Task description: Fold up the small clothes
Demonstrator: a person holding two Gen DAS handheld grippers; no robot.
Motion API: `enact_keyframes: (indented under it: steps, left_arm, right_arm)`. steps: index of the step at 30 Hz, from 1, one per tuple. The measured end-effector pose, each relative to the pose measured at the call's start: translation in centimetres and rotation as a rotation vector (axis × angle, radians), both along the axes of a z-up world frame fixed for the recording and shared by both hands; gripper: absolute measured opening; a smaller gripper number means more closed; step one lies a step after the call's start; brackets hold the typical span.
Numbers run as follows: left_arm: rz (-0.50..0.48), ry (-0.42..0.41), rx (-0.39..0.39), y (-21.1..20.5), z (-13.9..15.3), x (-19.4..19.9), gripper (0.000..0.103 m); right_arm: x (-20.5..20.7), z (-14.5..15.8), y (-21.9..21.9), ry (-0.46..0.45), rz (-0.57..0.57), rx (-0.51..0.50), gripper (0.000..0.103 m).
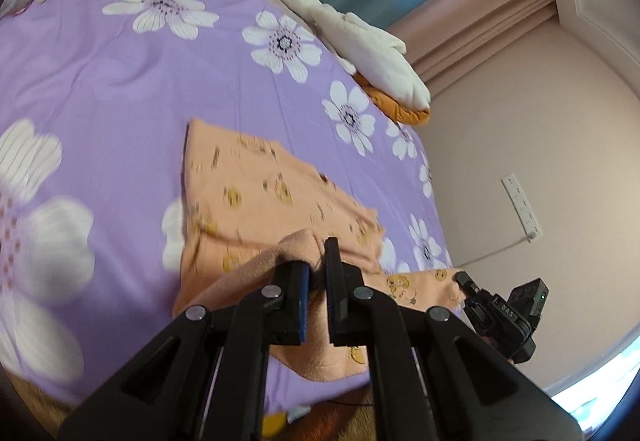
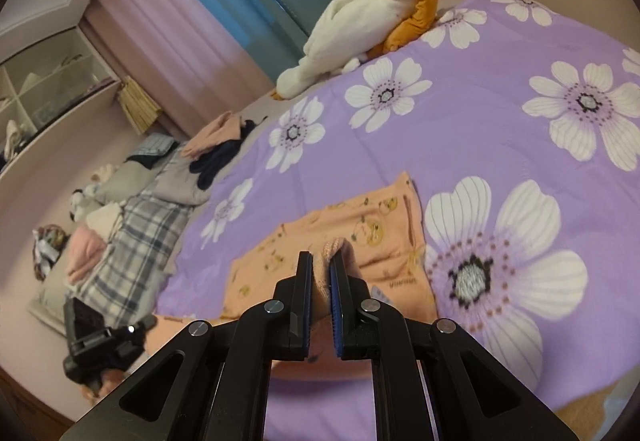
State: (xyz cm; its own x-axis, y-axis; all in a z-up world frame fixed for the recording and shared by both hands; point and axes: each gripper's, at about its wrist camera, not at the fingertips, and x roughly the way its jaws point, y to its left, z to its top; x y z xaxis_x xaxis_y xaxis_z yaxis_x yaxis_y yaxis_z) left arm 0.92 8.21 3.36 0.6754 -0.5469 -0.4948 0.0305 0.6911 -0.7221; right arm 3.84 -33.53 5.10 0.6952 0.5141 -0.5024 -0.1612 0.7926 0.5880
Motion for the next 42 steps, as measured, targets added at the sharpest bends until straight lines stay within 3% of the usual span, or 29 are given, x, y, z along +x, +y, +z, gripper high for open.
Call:
enact_keyframes:
  steps: [11, 17, 21, 26, 34, 36, 37, 39, 42]
  left_arm:
    - [0.099, 0.162, 0.101, 1.1, -5.1, 10.5, 0.006]
    - [0.107, 0.268, 0.148, 1.2, -8.6, 13.8, 0.007]
    - [0.102, 0.283, 0.163, 1.0, -9.8, 14.2, 0.008]
    - [0.095, 0.271, 0.179, 1.1, -9.7, 14.0, 0.007]
    - [0.105, 0.225, 0.209, 0.6, -7.0, 12.1, 0.017]
    - [0.102, 0.211, 0.222, 0.5, -6.1, 11.1, 0.032]
    - [0.100, 0.200, 0.234, 0.4, -5.7, 10.6, 0.034]
    - [0.102, 0.178, 0.256, 0.2, -4.9, 9.7, 0.040]
    - [0.087, 0.165, 0.265, -0.3, -4.4, 8.2, 0.047]
  right_arm:
    - [10.6, -5.7, 1.4, 0.172, -0.033, -0.053, 0.010]
    - [15.1, -8.4, 2.2, 0.260, 0.007, -0.127, 0.010]
    - [15.6, -9.3, 2.7, 0.279, 0.013, -0.170, 0.010]
    - [15.5, -9.6, 3.4, 0.238, 0.017, -0.246, 0.010]
    - [14.8, -8.8, 3.6, 0.214, 0.004, -0.315, 0.011]
    - [14.6, -8.5, 3.6, 0.211, 0.001, -0.316, 0.015]
    - [14.4, -8.2, 3.6, 0.208, -0.001, -0.315, 0.018]
    - [13.8, -7.7, 3.4, 0.195, -0.009, -0.323, 0.044]
    - [12.3, -6.5, 3.0, 0.152, -0.023, -0.331, 0.049]
